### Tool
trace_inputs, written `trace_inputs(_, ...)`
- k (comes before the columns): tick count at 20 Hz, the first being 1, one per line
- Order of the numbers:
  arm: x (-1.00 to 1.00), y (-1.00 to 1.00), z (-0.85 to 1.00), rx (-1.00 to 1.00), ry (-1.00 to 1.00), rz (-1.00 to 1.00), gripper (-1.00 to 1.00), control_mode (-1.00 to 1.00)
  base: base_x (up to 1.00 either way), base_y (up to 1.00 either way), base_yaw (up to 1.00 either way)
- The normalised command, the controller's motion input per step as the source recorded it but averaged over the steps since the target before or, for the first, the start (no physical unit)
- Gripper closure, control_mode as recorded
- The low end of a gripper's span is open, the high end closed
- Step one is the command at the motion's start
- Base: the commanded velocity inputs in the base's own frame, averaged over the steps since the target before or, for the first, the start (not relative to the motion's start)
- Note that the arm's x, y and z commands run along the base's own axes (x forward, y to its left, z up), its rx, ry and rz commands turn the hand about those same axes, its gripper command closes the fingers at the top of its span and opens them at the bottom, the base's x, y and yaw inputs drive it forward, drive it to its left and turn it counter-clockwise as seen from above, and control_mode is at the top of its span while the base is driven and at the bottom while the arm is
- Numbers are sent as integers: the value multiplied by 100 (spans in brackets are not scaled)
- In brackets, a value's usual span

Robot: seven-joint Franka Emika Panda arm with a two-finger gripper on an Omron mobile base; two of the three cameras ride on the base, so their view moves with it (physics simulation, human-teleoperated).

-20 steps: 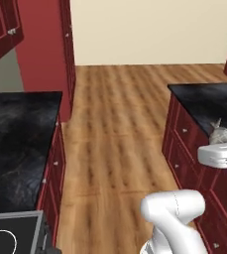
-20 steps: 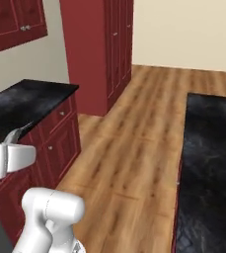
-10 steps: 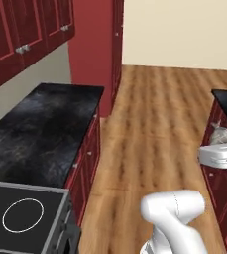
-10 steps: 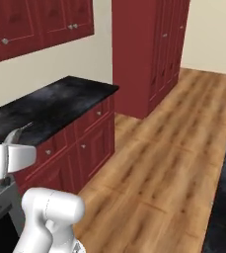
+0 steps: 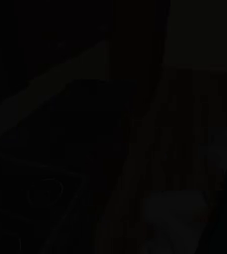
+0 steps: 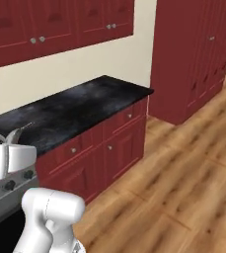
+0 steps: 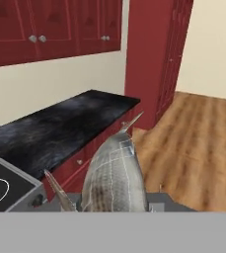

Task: Transport the fish from the fridge to the microwave and turn on the microwave.

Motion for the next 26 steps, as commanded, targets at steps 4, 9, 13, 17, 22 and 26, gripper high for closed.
trace_inputs(4,0,0,0,0,0,0,100,100,0,22,41)
trace_inputs(9,0,0,0,0,0,0,100,100,0,25,47)
trace_inputs(13,0,0,0,0,0,0,100,100,0,26,49)
trace_inputs(17,0,0,0,0,0,0,100,100,0,20,50)
trace_inputs(22,0,0,0,0,0,0,100,100,0,27,51)
trace_inputs(26,0,0,0,0,0,0,100,100,0,26,48)
